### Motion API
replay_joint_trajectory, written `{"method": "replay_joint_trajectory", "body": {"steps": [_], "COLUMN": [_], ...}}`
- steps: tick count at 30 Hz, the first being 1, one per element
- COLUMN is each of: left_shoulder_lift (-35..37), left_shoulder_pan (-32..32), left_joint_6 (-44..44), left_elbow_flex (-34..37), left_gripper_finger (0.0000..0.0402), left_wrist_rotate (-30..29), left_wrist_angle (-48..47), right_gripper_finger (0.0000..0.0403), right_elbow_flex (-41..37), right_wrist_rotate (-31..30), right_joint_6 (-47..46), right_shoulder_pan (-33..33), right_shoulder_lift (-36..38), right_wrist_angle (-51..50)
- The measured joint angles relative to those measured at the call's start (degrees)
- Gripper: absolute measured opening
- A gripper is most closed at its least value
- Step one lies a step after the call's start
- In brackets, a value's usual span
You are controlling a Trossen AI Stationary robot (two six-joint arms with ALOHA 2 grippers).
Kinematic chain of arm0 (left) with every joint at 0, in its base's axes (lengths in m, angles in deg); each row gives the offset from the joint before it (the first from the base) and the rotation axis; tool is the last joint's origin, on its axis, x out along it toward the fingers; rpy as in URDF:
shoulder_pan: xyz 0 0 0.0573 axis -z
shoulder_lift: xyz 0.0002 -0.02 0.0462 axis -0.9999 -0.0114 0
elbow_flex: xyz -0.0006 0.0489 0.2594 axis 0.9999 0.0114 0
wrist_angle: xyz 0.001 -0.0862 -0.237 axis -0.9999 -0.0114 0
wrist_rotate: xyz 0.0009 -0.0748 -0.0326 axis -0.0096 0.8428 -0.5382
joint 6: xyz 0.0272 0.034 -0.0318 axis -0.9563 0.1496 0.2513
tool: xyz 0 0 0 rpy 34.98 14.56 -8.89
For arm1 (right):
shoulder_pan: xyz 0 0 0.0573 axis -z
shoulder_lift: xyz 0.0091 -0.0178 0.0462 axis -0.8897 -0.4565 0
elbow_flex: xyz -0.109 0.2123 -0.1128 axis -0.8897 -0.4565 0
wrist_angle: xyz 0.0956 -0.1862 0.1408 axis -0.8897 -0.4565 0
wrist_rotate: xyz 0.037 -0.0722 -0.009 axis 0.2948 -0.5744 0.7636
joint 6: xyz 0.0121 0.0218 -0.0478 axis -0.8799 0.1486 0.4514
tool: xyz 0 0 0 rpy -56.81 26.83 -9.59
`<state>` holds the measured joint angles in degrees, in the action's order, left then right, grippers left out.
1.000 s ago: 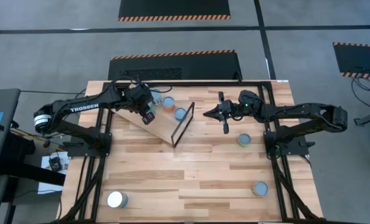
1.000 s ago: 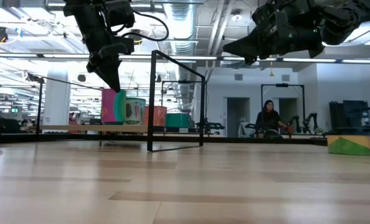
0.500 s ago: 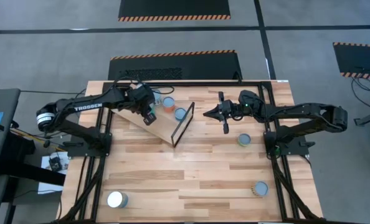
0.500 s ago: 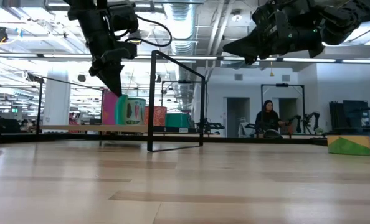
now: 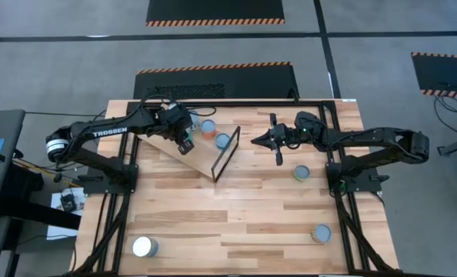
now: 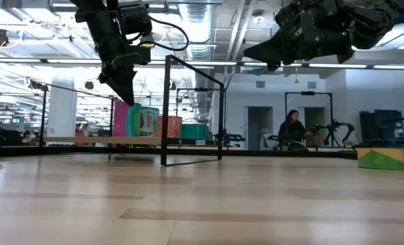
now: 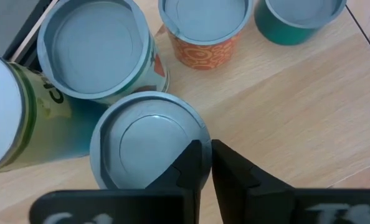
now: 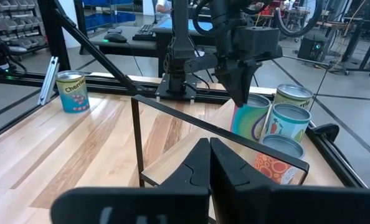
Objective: Pick and place cans onto a shelf
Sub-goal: Put the canned chicken soup on the shelf, then put the canned black beans on the shelf
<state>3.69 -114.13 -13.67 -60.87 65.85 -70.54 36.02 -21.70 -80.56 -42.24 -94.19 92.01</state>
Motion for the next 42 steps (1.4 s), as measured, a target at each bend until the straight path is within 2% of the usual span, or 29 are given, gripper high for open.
{"method": "replay_joint_trajectory", "body": {"steps": [6, 17, 24, 28, 32, 39, 42], "left_shoulder_lift": [0.0, 1.8, 8.7, 14.4, 20.0, 26.1, 26.6], "left_shoulder_pan": [0.0, 0.0, 0.2, 3.5, 10.1, 23.3, 27.5], "left_joint_6": [-0.1, -1.3, -4.2, -6.7, -7.3, -7.9, -10.5], "left_elbow_flex": [0.0, -0.1, -0.1, 1.7, 7.8, 24.0, 28.8], "left_gripper_finger": [0.0045, 0.0050, 0.0050, 0.0045, 0.0029, 0.0002, 0.0002], "left_wrist_rotate": [0.0, 0.0, 1.2, 1.8, 2.0, 2.0, 2.0], "left_wrist_angle": [-0.2, 0.1, -0.6, 2.4, 13.3, 42.8, 52.0], "right_gripper_finger": [0.0014, 0.0018, 0.0014, 0.0014, 0.0007, 0.0007, 0.0006], "right_elbow_flex": [0.0, 0.0, 0.0, 0.0, 0.0, 0.0, 0.2], "right_wrist_rotate": [0.0, 0.0, 0.0, 0.0, -1.7, -16.1, -22.7], "right_joint_6": [-0.2, 0.0, 0.6, 1.7, 4.1, 1.5, -4.4], "right_shoulder_pan": [0.0, 0.0, 0.0, -0.6, -3.2, -14.3, -21.8], "right_shoulder_lift": [0.0, 0.0, 0.0, 0.0, -0.7, 0.7, 2.2], "right_wrist_angle": [0.0, -0.1, -0.1, -1.7, -5.2, -13.2, -22.8]}}
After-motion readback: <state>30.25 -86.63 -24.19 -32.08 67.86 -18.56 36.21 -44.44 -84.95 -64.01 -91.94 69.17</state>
